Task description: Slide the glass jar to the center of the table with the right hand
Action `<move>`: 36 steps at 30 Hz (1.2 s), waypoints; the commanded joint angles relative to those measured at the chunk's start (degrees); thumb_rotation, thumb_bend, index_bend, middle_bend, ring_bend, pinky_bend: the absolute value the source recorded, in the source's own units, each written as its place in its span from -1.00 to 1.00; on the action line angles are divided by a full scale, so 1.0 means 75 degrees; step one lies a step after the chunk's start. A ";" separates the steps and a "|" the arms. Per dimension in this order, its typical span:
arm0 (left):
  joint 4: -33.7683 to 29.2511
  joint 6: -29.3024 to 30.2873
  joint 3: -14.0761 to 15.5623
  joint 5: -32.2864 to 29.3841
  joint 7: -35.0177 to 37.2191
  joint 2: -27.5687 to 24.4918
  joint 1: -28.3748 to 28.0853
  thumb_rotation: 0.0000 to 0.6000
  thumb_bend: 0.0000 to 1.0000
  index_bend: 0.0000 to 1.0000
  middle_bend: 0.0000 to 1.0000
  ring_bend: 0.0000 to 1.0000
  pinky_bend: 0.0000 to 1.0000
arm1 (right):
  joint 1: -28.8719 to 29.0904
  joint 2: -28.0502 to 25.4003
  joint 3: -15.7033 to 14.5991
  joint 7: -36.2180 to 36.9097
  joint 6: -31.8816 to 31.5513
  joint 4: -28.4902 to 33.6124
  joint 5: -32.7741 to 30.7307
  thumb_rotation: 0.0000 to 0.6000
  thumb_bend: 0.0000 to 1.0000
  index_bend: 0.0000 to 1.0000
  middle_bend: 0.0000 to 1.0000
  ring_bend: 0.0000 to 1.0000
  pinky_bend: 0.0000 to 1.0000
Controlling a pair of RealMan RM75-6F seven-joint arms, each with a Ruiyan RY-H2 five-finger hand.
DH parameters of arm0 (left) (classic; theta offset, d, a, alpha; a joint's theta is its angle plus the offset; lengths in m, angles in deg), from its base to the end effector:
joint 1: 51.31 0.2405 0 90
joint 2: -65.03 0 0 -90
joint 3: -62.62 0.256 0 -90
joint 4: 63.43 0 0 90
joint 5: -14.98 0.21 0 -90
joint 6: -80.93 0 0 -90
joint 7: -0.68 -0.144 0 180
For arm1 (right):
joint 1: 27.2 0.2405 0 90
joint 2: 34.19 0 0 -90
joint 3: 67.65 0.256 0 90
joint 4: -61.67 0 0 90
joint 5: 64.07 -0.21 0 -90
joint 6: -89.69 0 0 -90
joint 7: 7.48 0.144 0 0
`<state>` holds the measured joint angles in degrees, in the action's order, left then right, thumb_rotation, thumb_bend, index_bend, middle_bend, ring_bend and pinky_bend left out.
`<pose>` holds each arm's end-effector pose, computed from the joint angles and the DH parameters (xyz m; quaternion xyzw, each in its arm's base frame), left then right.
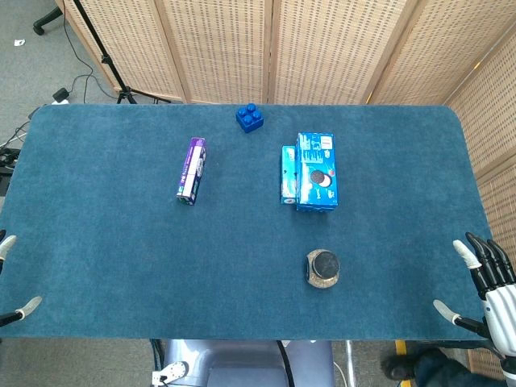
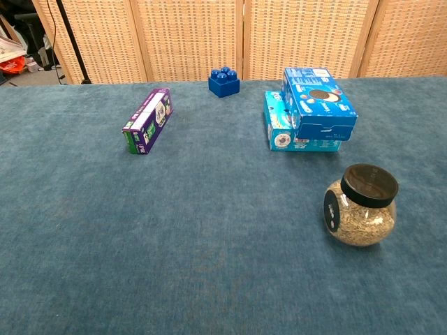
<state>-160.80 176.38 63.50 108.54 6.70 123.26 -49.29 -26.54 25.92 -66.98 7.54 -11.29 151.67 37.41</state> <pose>-0.2965 0.1297 0.1910 -0.5697 -0.3892 -0.4391 0.5755 -0.2861 -0.1440 0.1972 0.5905 -0.3354 0.5277 0.5102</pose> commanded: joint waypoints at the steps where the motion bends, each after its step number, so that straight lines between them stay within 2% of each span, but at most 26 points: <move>1: 0.0009 0.0018 0.0005 0.0018 0.0034 -0.0012 0.0012 1.00 -1.00 -1.00 -1.00 -1.00 -1.00 | 0.0000 0.0008 0.0010 -0.0022 -0.0004 0.0006 -0.0008 1.00 -1.00 -1.00 -1.00 -1.00 -1.00; 10: 0.0013 -0.0010 0.0014 0.0041 0.0097 -0.0037 0.0008 1.00 -1.00 -1.00 -1.00 -1.00 -1.00 | 0.0005 0.0025 0.0019 -0.0028 0.0000 0.0018 -0.0014 1.00 -1.00 -1.00 -1.00 -1.00 -1.00; 13: 0.0017 -0.0008 0.0010 0.0029 0.0100 -0.0037 0.0016 1.00 -1.00 -1.00 -1.00 -1.00 -1.00 | 0.0019 0.0016 0.0009 0.0014 0.0013 0.0024 0.0011 1.00 -0.85 -1.00 -1.00 -1.00 -1.00; 14: 0.0019 -0.0013 0.0010 0.0023 0.0105 -0.0037 0.0017 1.00 -1.00 -1.00 -1.00 -1.00 -1.00 | 0.0031 0.0016 0.0005 0.0046 0.0011 0.0020 0.0040 1.00 -0.75 -1.00 -1.00 -1.00 -1.00; 15: 0.0018 -0.0016 0.0010 0.0017 0.0116 -0.0039 0.0018 1.00 -1.00 -1.00 -1.00 -1.00 -1.00 | 0.0049 0.0017 -0.0005 0.0115 0.0013 0.0017 0.0078 1.00 -0.55 -1.00 -1.00 -1.00 -1.00; 17: 0.0006 -0.0027 0.0002 -0.0004 0.0138 -0.0040 0.0017 1.00 -1.00 -1.00 -1.00 -1.00 -1.00 | 0.0090 0.0020 -0.0010 0.0256 0.0010 0.0034 0.0144 1.00 -0.05 -1.00 -1.00 -1.00 -1.00; 19: -0.0011 -0.0039 -0.0001 -0.0016 0.0153 -0.0042 0.0015 1.00 -1.00 -1.00 -1.00 -1.00 -1.00 | 0.0155 0.0060 -0.0002 0.0530 -0.0013 0.0034 0.0218 1.00 0.59 -1.00 -1.00 -1.00 -1.00; 21: -0.0023 -0.0054 -0.0006 -0.0030 0.0140 -0.0040 0.0012 1.00 -1.00 -1.00 -1.00 -1.00 -1.00 | 0.0260 0.0068 -0.0062 0.0886 0.0103 -0.0034 0.0306 1.00 0.91 -1.00 -1.00 -1.00 -1.00; 22: -0.0025 -0.0062 -0.0008 -0.0040 0.0132 -0.0039 0.0011 1.00 -1.00 -1.00 -1.00 -1.00 -1.00 | 0.0310 0.0049 -0.0089 0.1036 0.0182 -0.0076 0.0319 1.00 0.99 -1.00 -1.00 -1.00 -1.00; 29: -0.0044 -0.0034 -0.0041 -0.0078 0.0146 -0.0039 0.0026 1.00 -1.00 -1.00 -1.00 -1.00 -1.00 | 0.0839 -0.0369 -0.0501 0.2676 0.1439 -0.0324 0.0146 1.00 1.00 -0.92 -1.00 -1.00 -0.98; 36: -0.0037 -0.0067 -0.0045 -0.0109 0.0168 -0.0039 0.0027 1.00 -1.00 -1.00 -1.00 -1.00 -1.00 | 0.1436 -0.0558 -0.1021 0.3878 0.2871 -0.0507 0.0235 1.00 1.00 -0.86 -1.00 -1.00 -0.91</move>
<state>-161.07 175.88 63.15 107.72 7.96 122.98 -49.09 -17.90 22.56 -72.82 33.64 7.09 148.60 38.72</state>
